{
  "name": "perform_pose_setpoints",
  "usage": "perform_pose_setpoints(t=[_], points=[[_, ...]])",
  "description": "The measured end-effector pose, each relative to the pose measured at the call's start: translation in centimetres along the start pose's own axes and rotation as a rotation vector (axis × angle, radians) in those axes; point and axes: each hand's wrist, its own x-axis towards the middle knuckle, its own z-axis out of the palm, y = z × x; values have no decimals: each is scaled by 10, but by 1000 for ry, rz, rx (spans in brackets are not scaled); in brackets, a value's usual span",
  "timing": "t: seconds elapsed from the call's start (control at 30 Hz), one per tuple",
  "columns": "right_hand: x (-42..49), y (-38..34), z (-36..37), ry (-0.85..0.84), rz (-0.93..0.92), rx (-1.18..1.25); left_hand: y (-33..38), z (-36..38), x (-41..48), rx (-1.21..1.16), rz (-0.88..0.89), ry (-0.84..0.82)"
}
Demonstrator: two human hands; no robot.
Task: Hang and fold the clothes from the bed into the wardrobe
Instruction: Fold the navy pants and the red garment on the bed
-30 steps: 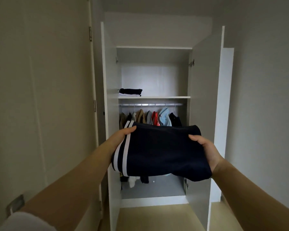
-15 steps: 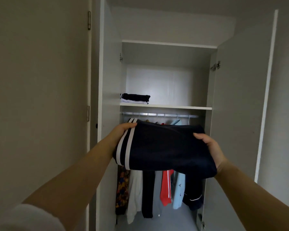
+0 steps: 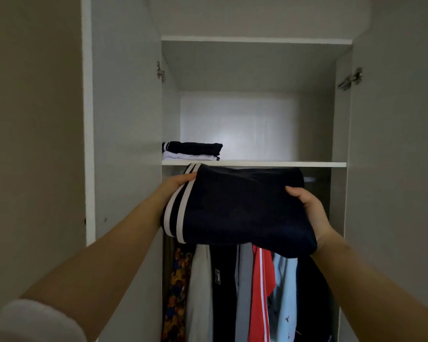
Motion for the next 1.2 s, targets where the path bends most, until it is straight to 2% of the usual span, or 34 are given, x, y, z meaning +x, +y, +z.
perform_pose_setpoints(t=[0.23,0.43,0.9,0.97,1.1,1.2], points=[[119,-41,-46,-70,-35,-3,9,18,131,78,146,73],[213,-77,-67,-137,-98,-6,33,26,216,21,133,48],[428,-87,-2,-297,-242,-44,132,-65,369,246,279,124],[458,-88,12,-288,-251,-51,149,-79,390,357,230,196],[516,-76,34,-255,-178,-114,178,-96,432,857,79,461],[553,-61,44,-212,-94,-164,189,-111,468,1227,68,542]])
